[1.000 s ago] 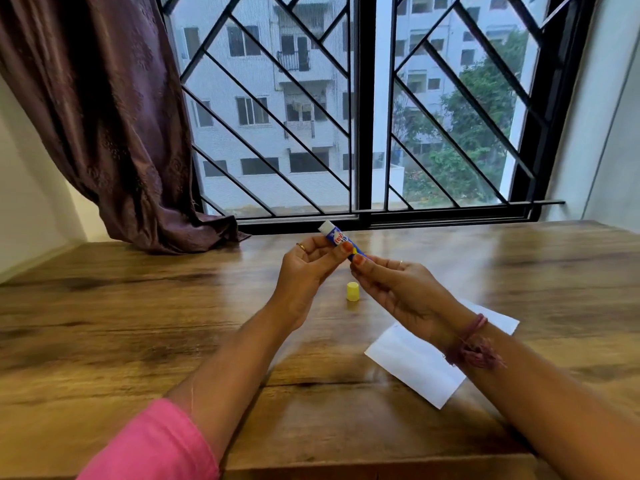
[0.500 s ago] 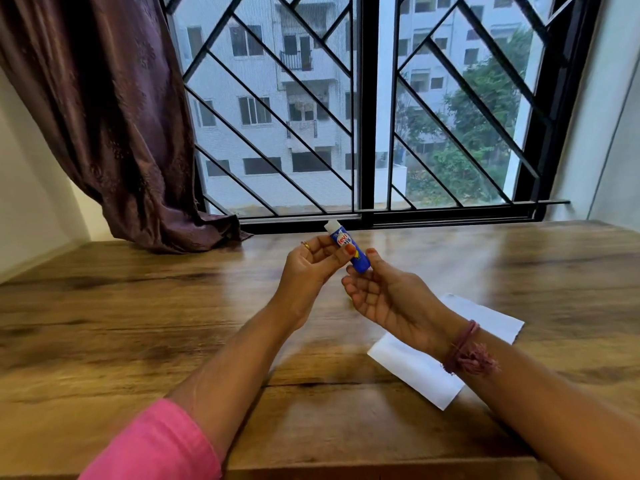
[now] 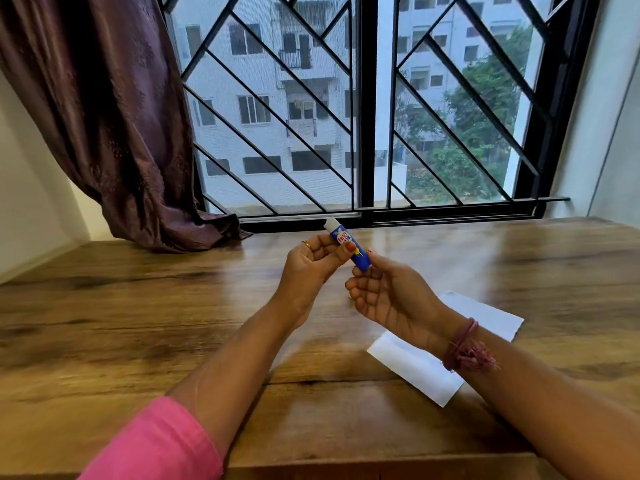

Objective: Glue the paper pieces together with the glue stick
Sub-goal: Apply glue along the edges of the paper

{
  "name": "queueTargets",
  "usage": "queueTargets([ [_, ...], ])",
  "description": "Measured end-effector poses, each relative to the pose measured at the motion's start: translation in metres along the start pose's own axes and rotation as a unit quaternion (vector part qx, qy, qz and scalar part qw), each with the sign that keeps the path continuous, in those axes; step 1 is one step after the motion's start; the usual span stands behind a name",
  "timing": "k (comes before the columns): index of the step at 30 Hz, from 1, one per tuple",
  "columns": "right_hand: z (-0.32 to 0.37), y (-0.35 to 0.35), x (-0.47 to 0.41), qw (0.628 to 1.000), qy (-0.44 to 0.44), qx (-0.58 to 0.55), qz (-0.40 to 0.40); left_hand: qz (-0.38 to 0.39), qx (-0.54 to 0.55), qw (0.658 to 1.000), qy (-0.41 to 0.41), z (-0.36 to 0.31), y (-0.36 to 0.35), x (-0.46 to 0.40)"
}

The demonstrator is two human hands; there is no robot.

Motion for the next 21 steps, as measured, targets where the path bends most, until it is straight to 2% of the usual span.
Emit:
queueTargets([
  [4,0.0048,0.0014,-0.0004,0.998,0.051,-0.035,0.000,-0.005,-0.006,1.000,0.002,0.0005,0.0012,-0.0001],
  [9,0.0018,0.0016,-0.0003,0.996,0.091,0.005,0.004,-0.003,0.009,1.000,0.005,-0.0009,0.0006,0.0007],
  [12,0.0026,-0.0006,0.0001,0.996,0.081,0.030,0.012,-0.004,0.017,1.000,0.006,-0.0024,0.0013,0.0008],
  [17,-0.0044,0.0007,-0.0007,1.000,0.001,0.015,0.002,0.003,-0.012,1.000,0.010,0.0013,0.0005,0.0006],
  [21,-0.0015,0.0027,-0.0012,1.000,0.021,-0.011,0.005,0.003,-0.021,1.000,0.005,0.0014,0.0007,0.0015],
])
Point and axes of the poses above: each hand's wrist, its own x-axis away from the middle knuckle, its own y-axis out of the back of the hand, z = x × y, the point moved 3 cm from there along -x, towards the middle knuckle, and after that the axes turned 11 degrees about z, right-handed, at the moved point
